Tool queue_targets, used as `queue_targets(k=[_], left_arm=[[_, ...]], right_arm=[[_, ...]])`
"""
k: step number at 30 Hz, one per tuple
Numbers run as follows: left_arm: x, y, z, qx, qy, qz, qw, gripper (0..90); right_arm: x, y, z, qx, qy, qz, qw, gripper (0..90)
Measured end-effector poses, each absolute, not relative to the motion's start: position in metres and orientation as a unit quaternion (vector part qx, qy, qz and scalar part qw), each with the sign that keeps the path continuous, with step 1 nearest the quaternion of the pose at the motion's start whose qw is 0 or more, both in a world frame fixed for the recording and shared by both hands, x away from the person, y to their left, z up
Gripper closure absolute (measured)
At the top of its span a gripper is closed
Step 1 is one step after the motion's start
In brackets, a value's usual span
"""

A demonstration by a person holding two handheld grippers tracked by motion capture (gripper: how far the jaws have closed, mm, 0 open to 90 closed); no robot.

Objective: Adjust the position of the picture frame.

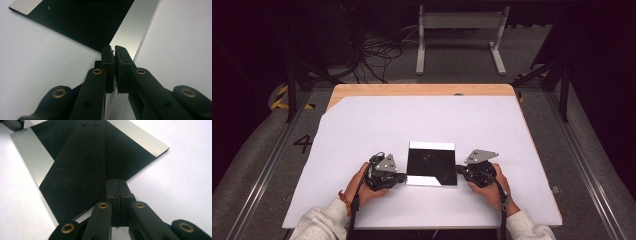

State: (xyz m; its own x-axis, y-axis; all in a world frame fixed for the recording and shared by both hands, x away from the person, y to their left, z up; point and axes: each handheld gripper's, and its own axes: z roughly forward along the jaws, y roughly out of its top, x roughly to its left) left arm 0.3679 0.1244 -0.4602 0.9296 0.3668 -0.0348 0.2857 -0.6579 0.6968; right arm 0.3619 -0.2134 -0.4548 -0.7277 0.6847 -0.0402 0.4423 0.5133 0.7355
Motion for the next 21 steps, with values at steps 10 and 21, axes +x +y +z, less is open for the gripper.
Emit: queue_targets(k=[10, 21], left_arm=[[0.352, 0.148, -0.449, 0.891, 0.184, 0.098, 0.403, 78.2], [0.333, 0.163, -0.445, 0.882, 0.189, 0.128, 0.411, 60.7]], right_arm=[[0.346, -0.224, -0.444, 0.321, 0.853, 0.374, 0.172, 88.1], [0.329, -0.234, -0.44, 0.31, 0.857, 0.376, 0.17, 83.4]])
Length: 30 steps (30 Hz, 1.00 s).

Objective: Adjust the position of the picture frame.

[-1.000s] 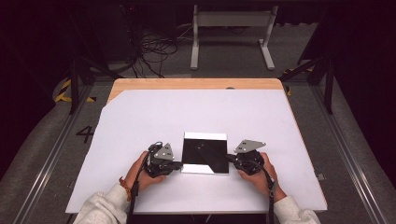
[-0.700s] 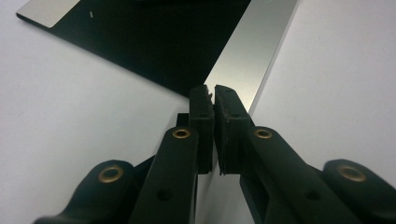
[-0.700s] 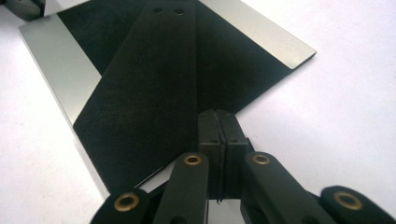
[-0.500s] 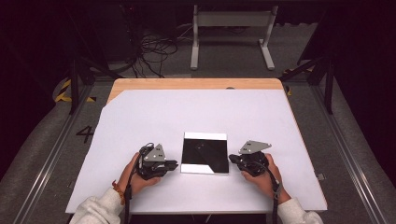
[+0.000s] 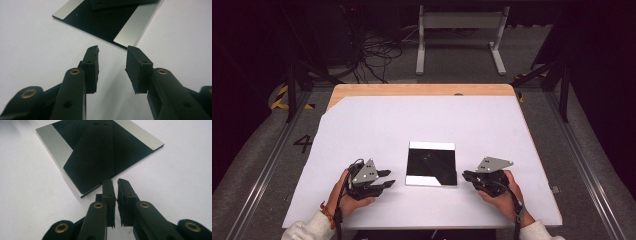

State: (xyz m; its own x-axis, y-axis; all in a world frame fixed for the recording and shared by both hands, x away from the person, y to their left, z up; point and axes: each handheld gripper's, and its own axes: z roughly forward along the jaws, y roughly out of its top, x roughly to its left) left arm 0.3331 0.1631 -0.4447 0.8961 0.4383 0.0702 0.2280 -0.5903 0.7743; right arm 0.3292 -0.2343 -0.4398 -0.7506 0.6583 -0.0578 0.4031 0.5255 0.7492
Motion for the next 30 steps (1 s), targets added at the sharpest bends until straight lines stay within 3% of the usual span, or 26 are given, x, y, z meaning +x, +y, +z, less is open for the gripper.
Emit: queue_targets(k=[2, 3, 5, 7, 15, 24, 30], left_arm=[[0.331, 0.165, -0.445, 0.883, 0.19, 0.139, 0.405, 59.3], [0.329, 0.166, -0.445, 0.883, 0.191, 0.143, 0.405, 52.1], [0.327, 0.17, -0.445, 0.881, 0.191, 0.143, 0.408, 51.1], [0.324, 0.174, -0.447, 0.879, 0.199, 0.145, 0.408, 43.6], [0.308, 0.193, -0.452, 0.871, 0.223, 0.147, 0.411, 32.6], [0.301, 0.204, -0.458, 0.867, 0.246, 0.14, 0.41, 27.0], [0.3, 0.205, -0.458, 0.868, 0.252, 0.14, 0.405, 24.7]], right_arm=[[0.329, -0.235, -0.44, 0.308, 0.857, 0.377, 0.17, 83.1], [0.326, -0.236, -0.438, 0.307, 0.858, 0.377, 0.169, 81.2], [0.326, -0.237, -0.438, 0.308, 0.856, 0.38, 0.167, 80.1], [0.324, -0.239, -0.437, 0.31, 0.856, 0.379, 0.168, 78.1], [0.317, -0.247, -0.439, 0.325, 0.854, 0.371, 0.166, 67.8], [0.318, -0.244, -0.436, 0.322, 0.858, 0.371, 0.152, 62.0], [0.317, -0.231, -0.437, 0.308, 0.87, 0.359, 0.139, 64.9]])
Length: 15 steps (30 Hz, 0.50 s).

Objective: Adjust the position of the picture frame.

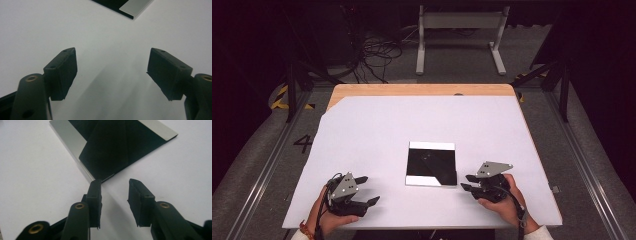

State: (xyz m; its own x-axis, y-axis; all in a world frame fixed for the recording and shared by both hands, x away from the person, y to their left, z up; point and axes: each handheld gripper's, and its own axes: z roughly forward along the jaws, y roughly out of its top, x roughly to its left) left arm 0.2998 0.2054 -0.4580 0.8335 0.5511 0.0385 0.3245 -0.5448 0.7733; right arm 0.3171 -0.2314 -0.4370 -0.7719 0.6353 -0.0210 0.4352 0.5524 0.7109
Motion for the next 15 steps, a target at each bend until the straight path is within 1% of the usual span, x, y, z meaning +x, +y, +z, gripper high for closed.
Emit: queue_targets(k=[6, 12, 15], left_arm=[[0.3015, 0.2053, -0.4596, 0.87, 0.254, 0.144, 0.397, 21.6], [0.3017, 0.2052, -0.4611, 0.873, 0.254, 0.138, 0.394, 21.6], [0.3015, 0.2049, -0.4612, 0.874, 0.251, 0.138, 0.392, 21.6]], right_arm=[[0.3181, -0.2223, -0.4402, 0.297, 0.884, 0.343, 0.116, 66.0], [0.322, -0.2214, -0.4442, 0.303, 0.89, 0.328, 0.093, 66.1], [0.3239, -0.2205, -0.444, 0.302, 0.893, 0.324, 0.082, 64.6]])
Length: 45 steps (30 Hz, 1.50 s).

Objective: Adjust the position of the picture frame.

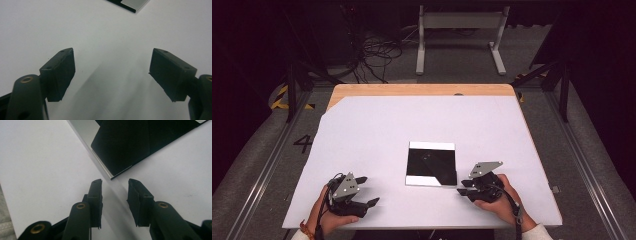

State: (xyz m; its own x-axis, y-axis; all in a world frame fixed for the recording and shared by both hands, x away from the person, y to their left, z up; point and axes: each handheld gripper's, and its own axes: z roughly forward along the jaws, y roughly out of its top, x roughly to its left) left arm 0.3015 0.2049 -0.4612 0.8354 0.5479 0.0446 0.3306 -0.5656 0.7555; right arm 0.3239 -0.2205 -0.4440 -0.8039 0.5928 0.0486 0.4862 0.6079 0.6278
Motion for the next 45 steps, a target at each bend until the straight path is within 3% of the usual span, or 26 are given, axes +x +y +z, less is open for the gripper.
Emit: queue_targets(k=[14, 17, 32, 37, 45], left_arm=[[0.305, 0.199, -0.465, 0.877, 0.25, 0.126, 0.39, 21.2], [0.306, 0.199, -0.465, 0.877, 0.25, 0.123, 0.391, 20.6], [0.307, 0.197, -0.465, 0.878, 0.247, 0.119, 0.392, 19.0], [0.307, 0.197, -0.465, 0.878, 0.242, 0.122, 0.393, 18.2], [0.306, 0.198, -0.465, 0.879, 0.245, 0.121, 0.392, 17.9]], right_arm=[[0.346, -0.201, -0.431, 0.277, 0.931, 0.236, 0.031, 64.2], [0.35, -0.2, -0.432, 0.275, 0.931, 0.239, 0.014, 58.8], [0.362, -0.209, -0.438, 0.32, 0.895, 0.308, -0.039, 53.0], [0.364, -0.209, -0.442, 0.332, 0.879, 0.341, -0.038, 45.4], [0.365, -0.21, -0.442, 0.349, 0.868, 0.353, -0.031, 42.6]])
